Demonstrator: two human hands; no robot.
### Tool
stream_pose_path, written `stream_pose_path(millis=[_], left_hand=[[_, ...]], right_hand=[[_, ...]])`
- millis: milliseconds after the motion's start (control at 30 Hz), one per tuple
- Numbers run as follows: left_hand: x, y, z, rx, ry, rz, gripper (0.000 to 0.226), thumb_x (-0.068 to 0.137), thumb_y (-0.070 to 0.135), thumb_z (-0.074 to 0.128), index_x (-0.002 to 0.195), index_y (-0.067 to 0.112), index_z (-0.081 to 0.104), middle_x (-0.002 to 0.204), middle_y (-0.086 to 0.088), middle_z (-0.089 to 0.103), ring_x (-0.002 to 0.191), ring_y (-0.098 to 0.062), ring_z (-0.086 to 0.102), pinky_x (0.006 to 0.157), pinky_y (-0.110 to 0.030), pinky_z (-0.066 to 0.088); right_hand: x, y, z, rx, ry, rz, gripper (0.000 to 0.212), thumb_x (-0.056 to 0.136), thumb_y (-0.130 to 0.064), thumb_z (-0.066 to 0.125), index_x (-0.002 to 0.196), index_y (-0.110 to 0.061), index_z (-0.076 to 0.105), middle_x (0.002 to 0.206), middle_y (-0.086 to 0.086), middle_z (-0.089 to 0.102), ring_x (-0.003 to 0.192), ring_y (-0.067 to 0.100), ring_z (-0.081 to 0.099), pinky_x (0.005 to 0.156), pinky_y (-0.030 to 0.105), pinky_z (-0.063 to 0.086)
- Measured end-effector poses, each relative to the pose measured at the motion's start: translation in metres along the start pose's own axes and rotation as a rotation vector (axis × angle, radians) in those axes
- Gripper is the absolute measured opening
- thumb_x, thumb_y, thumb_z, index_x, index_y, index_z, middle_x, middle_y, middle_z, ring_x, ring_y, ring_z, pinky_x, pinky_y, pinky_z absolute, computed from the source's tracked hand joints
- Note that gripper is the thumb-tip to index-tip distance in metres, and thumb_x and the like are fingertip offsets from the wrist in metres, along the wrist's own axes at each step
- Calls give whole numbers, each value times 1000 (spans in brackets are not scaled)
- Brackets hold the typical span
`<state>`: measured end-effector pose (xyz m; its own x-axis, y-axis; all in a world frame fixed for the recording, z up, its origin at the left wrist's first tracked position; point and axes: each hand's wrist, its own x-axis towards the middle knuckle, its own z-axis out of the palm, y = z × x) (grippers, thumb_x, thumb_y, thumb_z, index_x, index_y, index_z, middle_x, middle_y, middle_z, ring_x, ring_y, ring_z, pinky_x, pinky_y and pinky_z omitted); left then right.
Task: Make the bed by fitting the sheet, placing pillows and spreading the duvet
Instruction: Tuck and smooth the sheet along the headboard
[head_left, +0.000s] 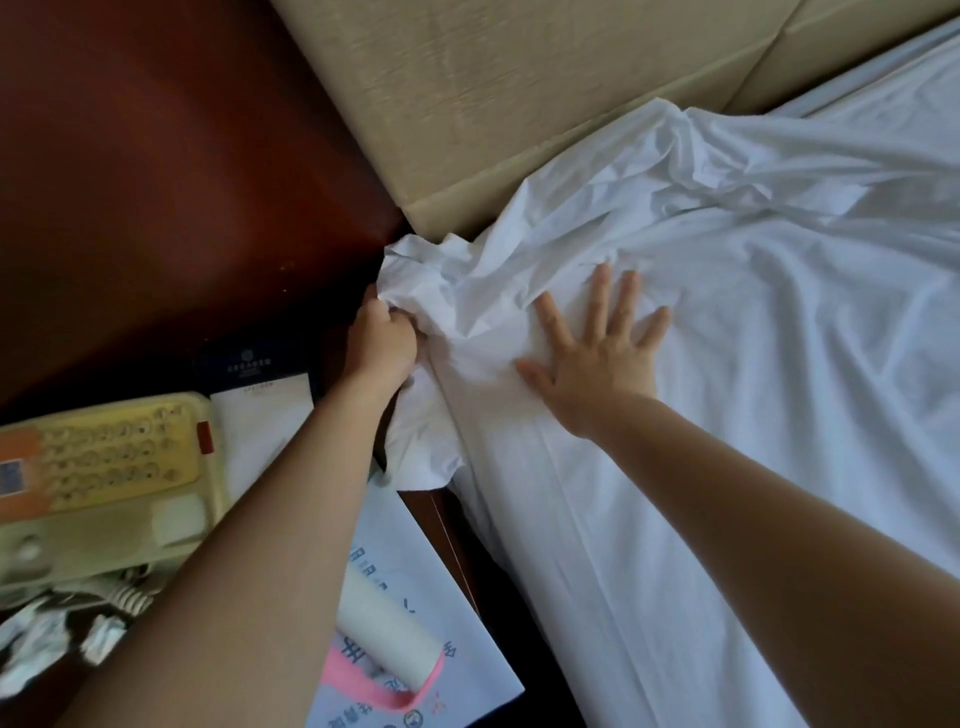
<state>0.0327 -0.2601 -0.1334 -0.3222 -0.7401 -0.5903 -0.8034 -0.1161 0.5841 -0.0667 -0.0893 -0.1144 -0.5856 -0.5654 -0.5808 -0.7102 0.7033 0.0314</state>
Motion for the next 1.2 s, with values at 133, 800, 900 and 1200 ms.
stream_pose_path(millis=[133, 800, 900, 1200], left_hand=[[12, 14, 21, -124, -156, -160, 52, 89, 44, 48, 133, 16, 43, 133, -18, 51, 120, -35, 50, 97, -46, 44], [-84, -60, 29, 545, -32, -64, 29, 90, 34, 48, 100, 8, 49, 87, -14, 69, 77, -32, 67, 68, -37, 52], [-83, -61, 32, 292, -206, -299, 31, 96, 28, 36, 83, 7, 54, 63, -9, 69, 64, -24, 70, 70, -35, 57], [-50, -64, 69, -589, -77, -405, 59, 83, 49, 41, 130, 15, 50, 124, -11, 60, 110, -29, 59, 101, -46, 45]], right_hand=[[0, 0, 3, 18, 13, -4, 70, 90, -67, 10, 145, -36, -20, 151, 23, -27, 138, 46, -24, 108, 68, -2], [2, 3, 5, 13, 71, -38, 71, 89, -68, 10, 147, -35, -16, 151, 24, -25, 138, 46, -22, 108, 67, -1], [2, 3, 6, 11, 73, -38, 71, 89, -68, 9, 146, -35, -17, 151, 24, -25, 138, 46, -22, 108, 67, -2], [3, 4, 10, 4, 121, -60, 73, 88, -69, 9, 147, -34, -16, 152, 25, -23, 139, 45, -21, 108, 66, -3]])
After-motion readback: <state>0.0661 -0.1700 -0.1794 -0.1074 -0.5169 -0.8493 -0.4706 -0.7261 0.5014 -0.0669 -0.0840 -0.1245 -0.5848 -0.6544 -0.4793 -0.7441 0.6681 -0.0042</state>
